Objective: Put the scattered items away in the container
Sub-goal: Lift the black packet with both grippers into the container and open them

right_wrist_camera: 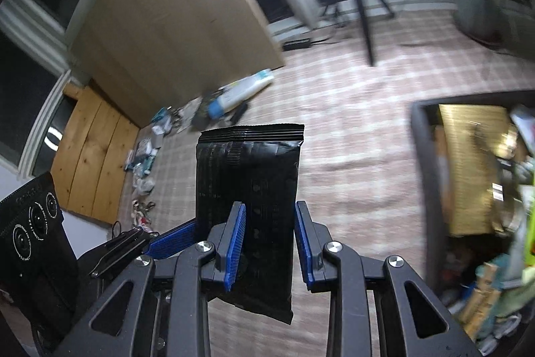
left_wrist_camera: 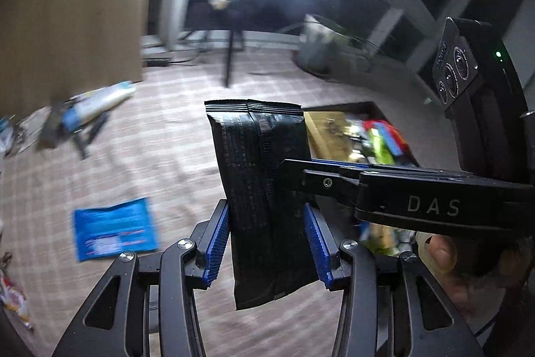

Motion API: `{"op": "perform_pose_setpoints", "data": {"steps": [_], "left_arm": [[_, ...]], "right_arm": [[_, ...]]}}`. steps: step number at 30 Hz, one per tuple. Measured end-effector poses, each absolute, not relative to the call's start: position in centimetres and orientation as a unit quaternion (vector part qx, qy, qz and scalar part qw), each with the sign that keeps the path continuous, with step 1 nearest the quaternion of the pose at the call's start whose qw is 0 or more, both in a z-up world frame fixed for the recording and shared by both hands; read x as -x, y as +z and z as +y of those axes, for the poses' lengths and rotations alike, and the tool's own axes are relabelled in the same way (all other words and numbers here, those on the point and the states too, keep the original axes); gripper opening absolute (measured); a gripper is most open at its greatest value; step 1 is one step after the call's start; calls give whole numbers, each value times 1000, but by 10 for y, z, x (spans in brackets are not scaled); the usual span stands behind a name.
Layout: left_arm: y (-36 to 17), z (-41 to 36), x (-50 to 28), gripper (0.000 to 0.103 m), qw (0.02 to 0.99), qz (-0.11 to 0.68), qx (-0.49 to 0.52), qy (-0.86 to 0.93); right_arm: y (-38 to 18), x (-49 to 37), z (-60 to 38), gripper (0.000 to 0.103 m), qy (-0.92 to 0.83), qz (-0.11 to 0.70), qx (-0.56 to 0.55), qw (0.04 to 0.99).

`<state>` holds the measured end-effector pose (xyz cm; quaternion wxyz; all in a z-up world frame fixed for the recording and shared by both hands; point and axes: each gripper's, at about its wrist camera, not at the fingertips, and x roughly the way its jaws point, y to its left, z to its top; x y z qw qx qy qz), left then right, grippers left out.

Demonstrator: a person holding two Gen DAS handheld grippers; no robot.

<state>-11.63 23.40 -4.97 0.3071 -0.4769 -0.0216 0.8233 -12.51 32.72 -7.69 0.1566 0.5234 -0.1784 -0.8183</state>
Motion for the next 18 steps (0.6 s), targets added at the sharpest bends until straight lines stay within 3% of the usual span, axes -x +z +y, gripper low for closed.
{"op": "perform_pose_setpoints", "data": {"steps": [18], "left_arm": [[-66,460,92,47,418,33,491,763]], "right_arm": [[-78,95,544,27,-831,-221,-510,19]]}}
